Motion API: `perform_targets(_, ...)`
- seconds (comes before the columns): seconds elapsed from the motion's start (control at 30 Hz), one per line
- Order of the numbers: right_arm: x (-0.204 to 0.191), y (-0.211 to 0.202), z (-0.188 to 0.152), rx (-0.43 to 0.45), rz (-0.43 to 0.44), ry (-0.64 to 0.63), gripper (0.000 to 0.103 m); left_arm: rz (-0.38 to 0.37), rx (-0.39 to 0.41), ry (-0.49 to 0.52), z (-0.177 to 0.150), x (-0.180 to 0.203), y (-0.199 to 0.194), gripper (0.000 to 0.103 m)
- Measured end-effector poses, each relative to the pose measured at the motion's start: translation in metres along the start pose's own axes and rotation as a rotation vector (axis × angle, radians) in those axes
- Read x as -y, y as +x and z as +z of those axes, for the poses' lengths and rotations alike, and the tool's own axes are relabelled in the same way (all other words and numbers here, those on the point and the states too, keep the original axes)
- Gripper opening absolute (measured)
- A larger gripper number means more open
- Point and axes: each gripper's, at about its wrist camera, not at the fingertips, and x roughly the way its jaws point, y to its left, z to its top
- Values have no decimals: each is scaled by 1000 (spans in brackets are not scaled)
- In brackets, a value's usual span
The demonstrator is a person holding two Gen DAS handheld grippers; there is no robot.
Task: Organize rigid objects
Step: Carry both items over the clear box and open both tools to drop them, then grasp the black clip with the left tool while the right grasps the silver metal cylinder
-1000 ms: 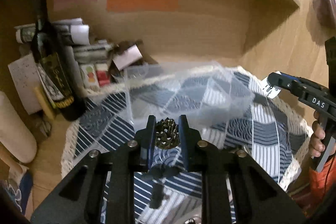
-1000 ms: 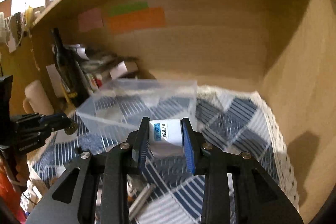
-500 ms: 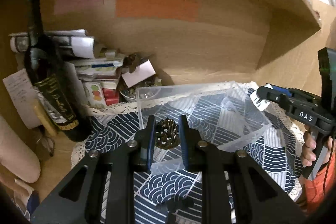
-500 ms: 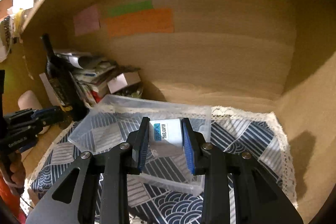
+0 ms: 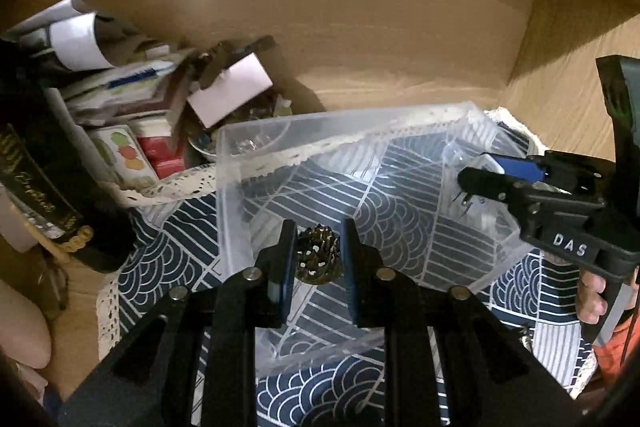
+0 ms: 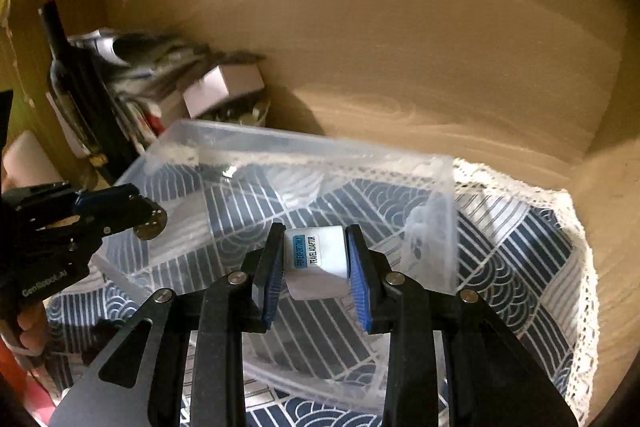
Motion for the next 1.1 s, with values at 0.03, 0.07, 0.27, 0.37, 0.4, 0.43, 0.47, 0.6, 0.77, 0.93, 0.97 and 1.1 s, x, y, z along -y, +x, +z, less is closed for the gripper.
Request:
perform_targets(0.03,-1,4,0,-9,-2,-2,27,-1,-7,1,0,0,3,21)
perform_targets(0.07,-1,7,0,-19,-3,-6,27,-2,-11,1,0,0,6,21)
perform_targets(0.27,-3,18,-2,-46,-19,-29,28,9,-21,15,0,3,15,21)
perform_targets(0.37,-4,21,-3,-60,-29,-38,28,12,-24,18,0,5,15,21)
perform_targets(0.4,-4,21,-3,-57,-36,-40,28,13,-22,18,0,6,13,21)
perform_targets(0.43,-5,20,-3,-55,-45,-47,29,13,-22,19,0,7,10,22)
perform_targets(0.47,-7,16,-2,-46,-57,-55,30,11,-21,17,0,7,9,24)
perform_targets(0.6,-11,-6,0,5,-72,-60,47,17,17,3,0,5,-12,52)
perform_targets(0.77,-16,-43,1,85,-80,-56,55,35,88,0,-6,0,-47,72)
perform_targets(0.93,-21,-73,-9,143,-88,-63,63,68,120,-14,-25,-8,-73,94)
perform_targets(0.97,-22,-79,-14,150,-87,-62,64,71,116,-17,-30,-8,-75,94)
perform_targets(1.1,-21,-90,-32,147,-84,-43,66,57,62,-44,-51,-15,-75,96)
